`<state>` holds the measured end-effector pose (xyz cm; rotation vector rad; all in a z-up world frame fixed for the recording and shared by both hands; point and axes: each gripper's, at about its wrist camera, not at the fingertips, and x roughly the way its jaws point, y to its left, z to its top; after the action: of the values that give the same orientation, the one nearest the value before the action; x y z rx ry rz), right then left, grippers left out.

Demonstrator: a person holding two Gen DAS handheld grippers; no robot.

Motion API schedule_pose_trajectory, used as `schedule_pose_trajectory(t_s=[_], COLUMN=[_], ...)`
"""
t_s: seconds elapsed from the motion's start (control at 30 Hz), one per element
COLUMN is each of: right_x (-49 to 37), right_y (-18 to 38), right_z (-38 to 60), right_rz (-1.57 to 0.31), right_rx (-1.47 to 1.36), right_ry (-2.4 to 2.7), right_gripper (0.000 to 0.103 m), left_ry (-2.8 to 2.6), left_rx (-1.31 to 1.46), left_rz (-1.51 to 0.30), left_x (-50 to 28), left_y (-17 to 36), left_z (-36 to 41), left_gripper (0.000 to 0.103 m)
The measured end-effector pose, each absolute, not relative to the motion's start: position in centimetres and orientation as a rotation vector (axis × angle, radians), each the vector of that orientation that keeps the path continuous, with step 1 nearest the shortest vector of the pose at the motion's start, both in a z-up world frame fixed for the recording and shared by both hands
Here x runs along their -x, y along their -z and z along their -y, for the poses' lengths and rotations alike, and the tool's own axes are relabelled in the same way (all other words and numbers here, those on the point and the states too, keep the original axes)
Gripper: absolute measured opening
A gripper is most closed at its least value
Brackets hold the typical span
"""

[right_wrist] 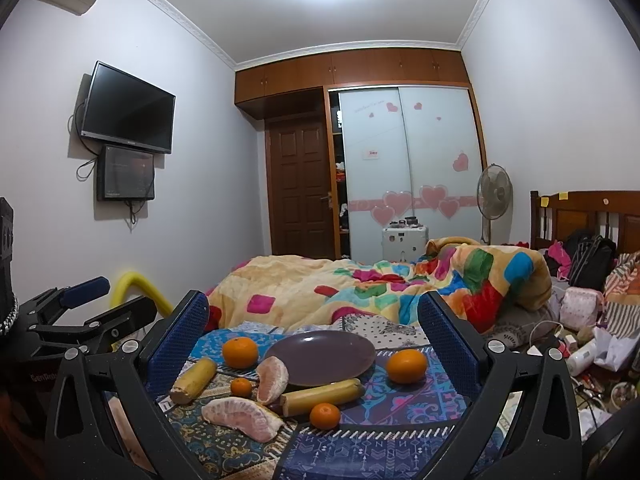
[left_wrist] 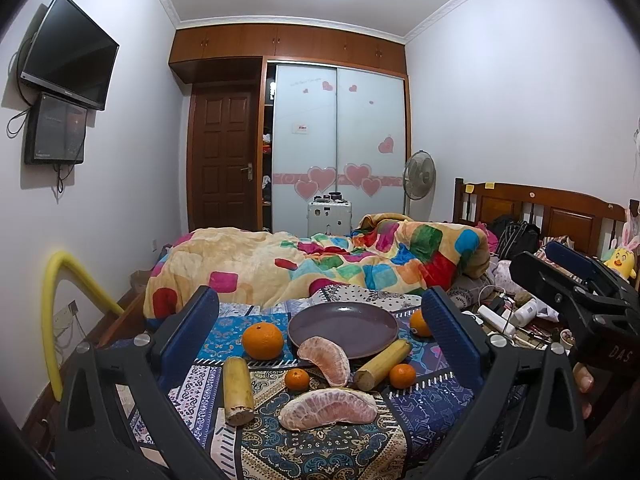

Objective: Organize fruits

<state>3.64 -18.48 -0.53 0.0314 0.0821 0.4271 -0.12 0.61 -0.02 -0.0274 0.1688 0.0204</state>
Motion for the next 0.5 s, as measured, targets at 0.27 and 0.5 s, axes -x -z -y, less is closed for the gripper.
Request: schedule_pose_trajectory(t_s=[0.27, 0.5], right_x=[-3.49, -3.38], right_y=[0.46, 0.26], right_z=[18.14, 18.08], right_rz=[-0.078, -0.078], right_rx=[-0.032, -0.036], right_ry=[-0.427, -0.431], right_gripper=[0.103, 0.103], left_ry=[-0.019, -0.019], left_rx=[0.026, 0.026], left_rz=[-0.169, -0.169], left_x=[0.13, 0.18], left_y=[-0.15, -0.15], left_z=[-0.36, -0.33], left_gripper=[0.103, 0.103])
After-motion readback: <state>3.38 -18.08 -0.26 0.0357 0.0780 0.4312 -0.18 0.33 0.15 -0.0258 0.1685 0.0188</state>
